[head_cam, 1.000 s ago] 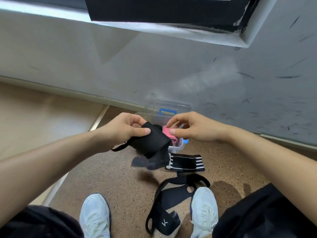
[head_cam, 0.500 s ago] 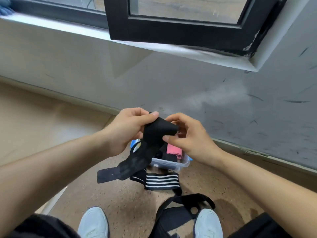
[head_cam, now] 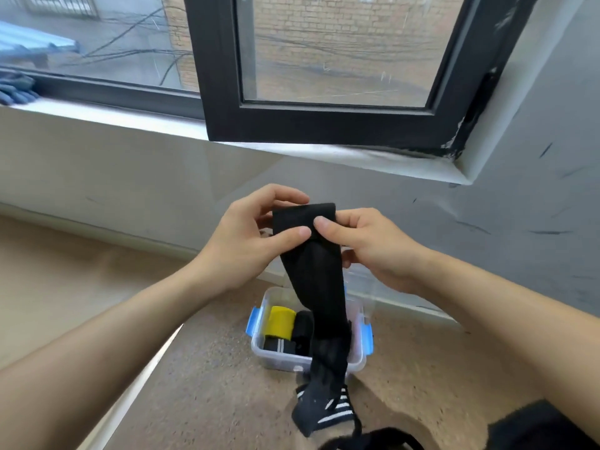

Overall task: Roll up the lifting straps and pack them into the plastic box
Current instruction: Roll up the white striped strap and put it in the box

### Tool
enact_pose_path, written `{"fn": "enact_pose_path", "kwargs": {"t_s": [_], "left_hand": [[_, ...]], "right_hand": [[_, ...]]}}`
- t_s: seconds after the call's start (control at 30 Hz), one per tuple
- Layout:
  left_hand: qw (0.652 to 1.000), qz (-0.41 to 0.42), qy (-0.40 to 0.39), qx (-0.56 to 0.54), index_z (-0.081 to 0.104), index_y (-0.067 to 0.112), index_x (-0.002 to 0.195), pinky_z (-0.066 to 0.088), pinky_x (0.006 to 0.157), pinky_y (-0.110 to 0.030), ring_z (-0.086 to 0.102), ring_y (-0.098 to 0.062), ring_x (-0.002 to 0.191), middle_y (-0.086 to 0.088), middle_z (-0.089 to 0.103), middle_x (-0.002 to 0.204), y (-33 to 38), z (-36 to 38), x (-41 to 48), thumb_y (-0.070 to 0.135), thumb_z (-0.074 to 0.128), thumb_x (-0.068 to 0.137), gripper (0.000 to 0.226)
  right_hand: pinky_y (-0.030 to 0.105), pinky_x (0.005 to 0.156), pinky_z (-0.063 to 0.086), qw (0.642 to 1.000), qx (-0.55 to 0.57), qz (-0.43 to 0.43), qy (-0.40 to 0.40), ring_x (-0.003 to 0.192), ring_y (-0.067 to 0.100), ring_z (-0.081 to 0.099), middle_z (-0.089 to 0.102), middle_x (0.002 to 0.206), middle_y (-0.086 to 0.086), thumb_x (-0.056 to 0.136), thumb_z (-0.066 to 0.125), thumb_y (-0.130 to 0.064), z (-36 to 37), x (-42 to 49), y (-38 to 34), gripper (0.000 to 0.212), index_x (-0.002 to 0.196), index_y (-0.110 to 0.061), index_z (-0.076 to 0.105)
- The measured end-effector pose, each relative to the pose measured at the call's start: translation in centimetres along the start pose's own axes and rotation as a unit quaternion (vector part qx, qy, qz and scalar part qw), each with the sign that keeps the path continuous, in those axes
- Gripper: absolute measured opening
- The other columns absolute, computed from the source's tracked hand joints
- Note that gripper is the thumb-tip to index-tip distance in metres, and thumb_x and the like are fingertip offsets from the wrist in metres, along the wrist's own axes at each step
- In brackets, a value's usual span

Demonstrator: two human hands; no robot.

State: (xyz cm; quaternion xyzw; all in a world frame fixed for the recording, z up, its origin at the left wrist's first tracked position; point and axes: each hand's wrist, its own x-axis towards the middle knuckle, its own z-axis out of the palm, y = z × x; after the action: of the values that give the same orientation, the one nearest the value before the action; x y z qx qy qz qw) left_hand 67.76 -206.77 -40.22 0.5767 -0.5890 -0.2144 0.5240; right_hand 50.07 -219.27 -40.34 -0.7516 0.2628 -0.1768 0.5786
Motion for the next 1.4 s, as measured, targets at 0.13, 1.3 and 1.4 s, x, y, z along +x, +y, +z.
{"fn": "enact_pose_path", "kwargs": {"t_s": [0.13,1.3,1.4], "left_hand": [[1.0,0.012,-0.013,0.01,0.068,0.021,0.121,0.061,0.084,-0.03,0.07,-0.013,0.105,0.012,0.071,0.11,-0.7,0.3,1.2,0.013,0.079,0.088,0.036],[0.945,-0.293,-0.055,-0.135,0.077,0.02,0.11,0.058,0.062,-0.027,0.074,-0.014,0.087,-0.007,0.077,0.105,-0.2,3.4,2.3,0.038,0.067,0.097,0.024],[0.934,-0.309,-0.063,-0.171,0.078,0.019,0.112,0.059,0.065,-0.025,0.076,-0.013,0.094,-0.004,0.079,0.107,0.1,3.3,2.2,0.043,0.064,0.097,0.031]], "right_hand": [[0.024,0.057,0.045,0.998,0.04,0.038,0.015,0.077,0.015,0.063,0.072,0.087,0.006,0.103,0.054,-0.042,-0.1,0.4,0.4,0.04,0.109,-0.008,0.074],[0.025,0.049,0.052,0.987,0.088,-0.068,0.113,0.076,0.019,0.073,0.076,0.094,0.019,0.096,0.069,-0.008,-1.4,-0.8,3.3,0.02,0.114,-0.014,0.074],[0.026,0.049,0.055,0.987,0.073,-0.086,0.116,0.077,0.016,0.074,0.079,0.094,0.007,0.093,0.07,-0.003,-1.3,-0.9,3.2,0.023,0.112,-0.015,0.076]]}}
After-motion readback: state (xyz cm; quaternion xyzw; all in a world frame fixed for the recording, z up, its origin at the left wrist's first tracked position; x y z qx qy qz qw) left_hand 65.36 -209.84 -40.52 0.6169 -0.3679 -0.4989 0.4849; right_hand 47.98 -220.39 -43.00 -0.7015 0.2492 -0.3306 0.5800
